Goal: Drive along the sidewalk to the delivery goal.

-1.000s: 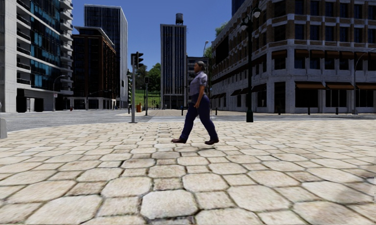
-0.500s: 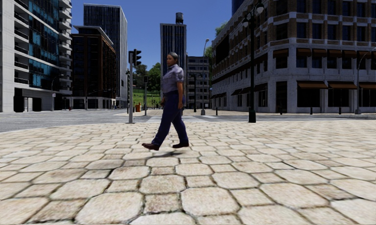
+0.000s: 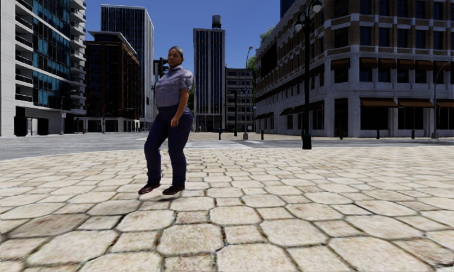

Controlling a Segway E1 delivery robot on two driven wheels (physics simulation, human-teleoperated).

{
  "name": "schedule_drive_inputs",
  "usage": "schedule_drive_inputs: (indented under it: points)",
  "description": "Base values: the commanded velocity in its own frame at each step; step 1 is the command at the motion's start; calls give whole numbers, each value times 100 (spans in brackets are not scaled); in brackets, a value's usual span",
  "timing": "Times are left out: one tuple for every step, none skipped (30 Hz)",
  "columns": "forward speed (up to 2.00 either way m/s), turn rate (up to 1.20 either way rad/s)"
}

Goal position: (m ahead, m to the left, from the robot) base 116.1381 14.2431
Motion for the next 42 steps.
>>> schedule_drive_inputs:
  points:
    - [56, 0]
    - [56, 0]
    - [56, 0]
    - [56, 0]
    - [56, 0]
    - [56, 0]
    - [56, 0]
    - [56, 0]
    - [56, 0]
    - [57, 0]
    - [57, 0]
    - [57, 0]
    - [57, 0]
    - [57, 0]
    - [57, 0]
    - [57, 0]
    - [57, 0]
    - [57, 0]
    - [57, 0]
    - [57, 0]
    - [57, 0]
    - [63, 0]
    - [200, 0]
    - [200, 0]
    - [200, 0]
    - [200, 0]
    - [200, -7]
    - [200, -22]
    - [200, -22]
    - [200, -33]
    - [200, -38]
    - [200, -39]
    - [200, -39]
    - [200, -39]
    - [200, 0]
    - [200, 0]
    - [200, 0]
    - [200, 0]
    - [200, 0]
    - [200, 0]
    - [200, 0]
    - [200, 0]
